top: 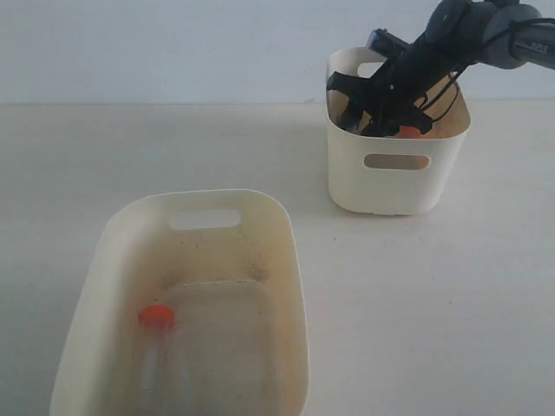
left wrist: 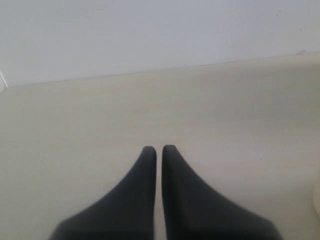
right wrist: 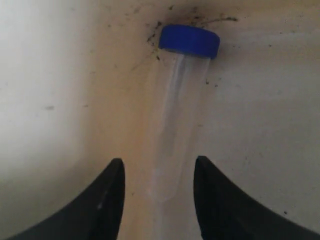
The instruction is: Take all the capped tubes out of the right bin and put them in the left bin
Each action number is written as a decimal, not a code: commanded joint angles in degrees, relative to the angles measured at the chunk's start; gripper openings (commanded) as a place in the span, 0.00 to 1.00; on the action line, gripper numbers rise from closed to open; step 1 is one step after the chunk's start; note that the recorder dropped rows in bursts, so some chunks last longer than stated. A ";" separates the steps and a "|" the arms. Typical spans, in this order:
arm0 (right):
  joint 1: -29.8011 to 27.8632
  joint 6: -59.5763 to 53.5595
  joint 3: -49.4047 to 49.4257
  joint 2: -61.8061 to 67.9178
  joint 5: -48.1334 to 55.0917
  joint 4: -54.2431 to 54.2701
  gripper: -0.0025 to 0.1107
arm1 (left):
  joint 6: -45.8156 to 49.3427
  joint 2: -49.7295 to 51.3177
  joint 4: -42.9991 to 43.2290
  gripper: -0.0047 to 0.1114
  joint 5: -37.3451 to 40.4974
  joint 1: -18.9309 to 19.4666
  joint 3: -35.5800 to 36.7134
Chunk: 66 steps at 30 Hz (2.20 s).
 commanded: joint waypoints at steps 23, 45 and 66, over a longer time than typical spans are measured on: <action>-0.55 0.18 -0.17 3.30 -2.39 -0.43 0.49 | -0.66 -0.11 -0.38 0.08 -0.86 0.06 -0.22; -0.55 0.61 -0.17 3.80 -0.35 -2.74 0.02 | -0.66 -0.11 -0.38 0.08 -0.86 0.06 -0.22; -0.55 3.28 -0.41 -0.16 -4.63 0.17 0.52 | -0.66 -0.11 -0.38 0.08 -0.86 0.06 -0.22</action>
